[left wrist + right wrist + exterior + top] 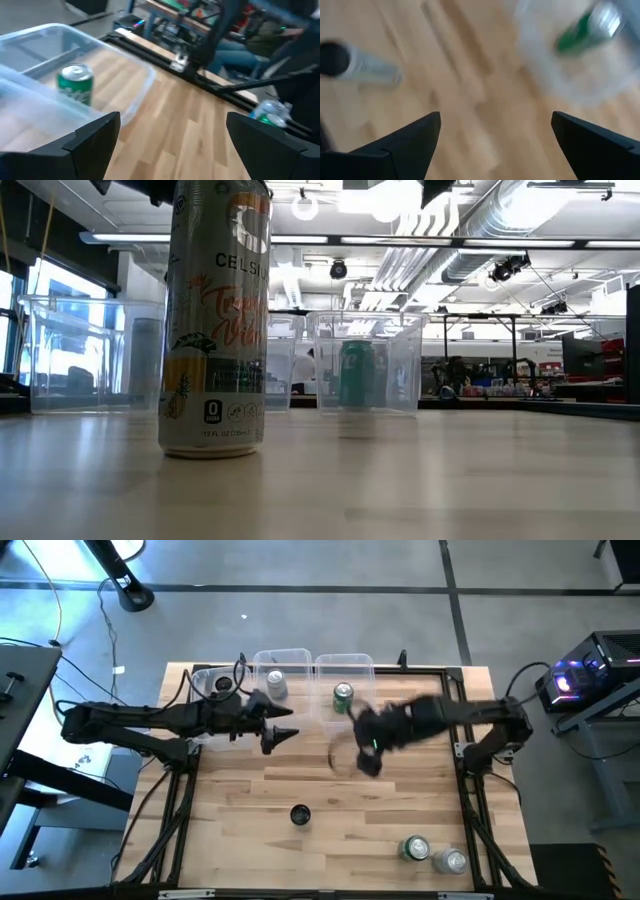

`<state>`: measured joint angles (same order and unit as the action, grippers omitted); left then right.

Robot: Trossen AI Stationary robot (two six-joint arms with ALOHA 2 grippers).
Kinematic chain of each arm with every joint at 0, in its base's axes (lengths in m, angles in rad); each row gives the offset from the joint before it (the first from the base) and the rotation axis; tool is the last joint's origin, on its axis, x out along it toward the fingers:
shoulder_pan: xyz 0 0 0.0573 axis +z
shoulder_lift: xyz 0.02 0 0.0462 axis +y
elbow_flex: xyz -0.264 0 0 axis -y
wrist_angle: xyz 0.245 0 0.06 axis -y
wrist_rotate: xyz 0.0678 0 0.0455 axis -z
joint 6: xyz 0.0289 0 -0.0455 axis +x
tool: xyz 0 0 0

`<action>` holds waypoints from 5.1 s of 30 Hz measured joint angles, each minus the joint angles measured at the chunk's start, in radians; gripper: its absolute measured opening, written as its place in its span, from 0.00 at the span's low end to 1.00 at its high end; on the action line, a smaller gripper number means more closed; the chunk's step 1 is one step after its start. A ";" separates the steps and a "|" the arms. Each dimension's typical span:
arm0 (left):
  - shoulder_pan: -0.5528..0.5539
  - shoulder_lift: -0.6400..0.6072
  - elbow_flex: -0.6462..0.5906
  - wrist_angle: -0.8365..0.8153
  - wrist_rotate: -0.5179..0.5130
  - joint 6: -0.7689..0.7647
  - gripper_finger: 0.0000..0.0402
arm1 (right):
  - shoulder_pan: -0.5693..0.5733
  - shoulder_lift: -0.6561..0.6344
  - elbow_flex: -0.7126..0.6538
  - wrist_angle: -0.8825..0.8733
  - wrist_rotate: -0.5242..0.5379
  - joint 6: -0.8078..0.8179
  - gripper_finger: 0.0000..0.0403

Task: Sort soda cans
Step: Put the green soda can into the right transparent bin, then put the blue white soda can into the middle transparent bin

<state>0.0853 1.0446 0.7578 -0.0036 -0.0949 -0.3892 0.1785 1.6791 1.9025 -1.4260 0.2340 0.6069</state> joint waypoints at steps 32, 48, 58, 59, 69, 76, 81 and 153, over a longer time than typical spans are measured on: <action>-0.003 0.049 0.000 0.075 0.110 -0.134 0.89 | 0.710 0.000 -0.634 0.361 -0.243 1.168 0.93; 0.002 0.048 -0.001 0.076 0.083 -0.159 0.89 | 0.714 0.001 -0.721 0.456 -0.301 1.165 0.83; 0.044 0.047 -0.001 0.076 0.108 -0.151 0.89 | 0.659 -0.052 -0.574 0.192 -0.155 0.864 0.69; 0.052 0.047 -0.001 0.075 0.123 -0.147 0.89 | 0.640 -0.066 -0.553 0.142 -0.150 0.828 0.69; 0.167 -0.032 0.040 0.081 0.342 -0.122 0.89 | 0.239 -0.229 -0.214 0.064 0.330 0.319 0.69; 0.240 -0.161 0.117 0.077 0.373 0.029 0.89 | -0.162 -0.159 -0.111 0.180 0.215 -0.108 0.69; 0.257 -0.240 0.120 0.032 0.374 0.035 0.89 | -0.363 -0.046 -0.110 0.190 0.046 -0.263 0.69; 0.254 -0.279 0.119 -0.270 0.224 0.009 0.89 | -0.407 0.274 0.407 -0.143 -0.274 -0.375 0.91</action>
<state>0.3397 0.7658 0.8768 -0.2741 0.1288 -0.3801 -0.2288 1.9528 2.3098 -1.5694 -0.0399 0.2317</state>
